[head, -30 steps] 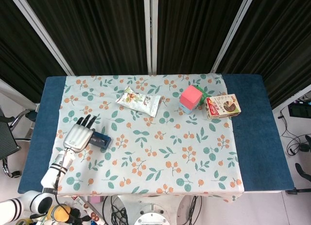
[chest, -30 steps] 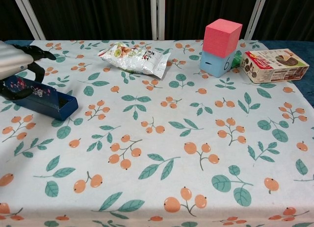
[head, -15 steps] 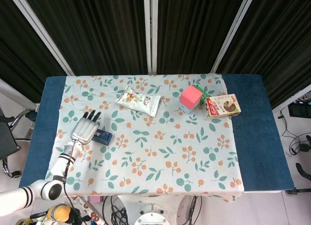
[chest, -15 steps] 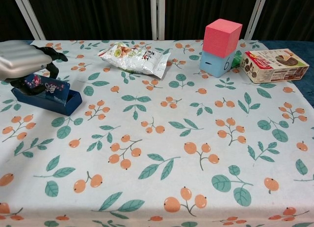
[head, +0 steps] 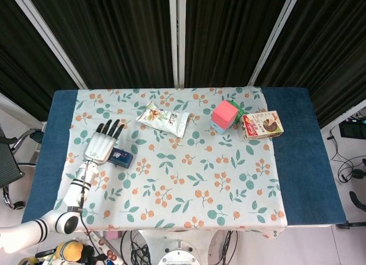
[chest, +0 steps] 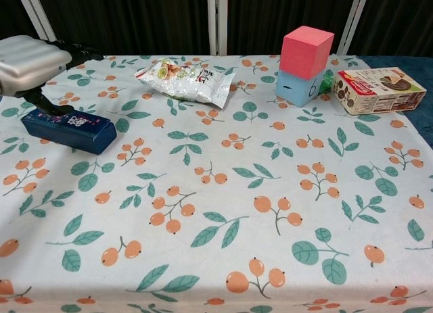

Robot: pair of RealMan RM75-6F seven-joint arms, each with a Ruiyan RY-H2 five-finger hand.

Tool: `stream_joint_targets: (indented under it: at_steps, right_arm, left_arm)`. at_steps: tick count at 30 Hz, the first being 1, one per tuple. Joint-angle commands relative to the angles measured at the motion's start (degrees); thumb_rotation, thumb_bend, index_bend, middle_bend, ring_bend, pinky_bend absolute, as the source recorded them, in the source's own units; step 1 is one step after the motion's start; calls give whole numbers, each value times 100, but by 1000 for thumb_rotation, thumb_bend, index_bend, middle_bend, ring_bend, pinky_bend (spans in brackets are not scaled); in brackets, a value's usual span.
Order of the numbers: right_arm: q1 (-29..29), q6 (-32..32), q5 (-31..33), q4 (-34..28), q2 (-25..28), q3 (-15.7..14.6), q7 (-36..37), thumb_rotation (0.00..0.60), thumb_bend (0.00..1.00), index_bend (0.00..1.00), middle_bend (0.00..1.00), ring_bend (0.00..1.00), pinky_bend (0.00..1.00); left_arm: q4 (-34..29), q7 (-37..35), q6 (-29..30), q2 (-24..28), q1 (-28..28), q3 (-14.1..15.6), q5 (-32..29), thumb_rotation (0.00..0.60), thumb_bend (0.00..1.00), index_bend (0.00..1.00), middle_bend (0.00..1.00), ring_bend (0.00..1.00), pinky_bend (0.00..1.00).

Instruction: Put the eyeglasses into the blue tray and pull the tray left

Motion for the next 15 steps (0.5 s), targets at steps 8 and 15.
stream_joint_targets:
  at_steps: [8, 15]
  right_arm:
    - [-44, 178, -80, -39, 26, -2, 33, 600, 195, 0, 0, 0, 0]
    - [-73, 258, -171, 29, -37, -58, 128, 600, 195, 0, 0, 0, 0]
  left_arm:
    - [-600, -2612, 1293, 747, 1010, 453, 1227, 600, 220, 0, 0, 39, 165]
    - [-575, -3258, 2366, 1237, 2289, 1285, 1629, 484, 185, 4, 25, 39, 165]
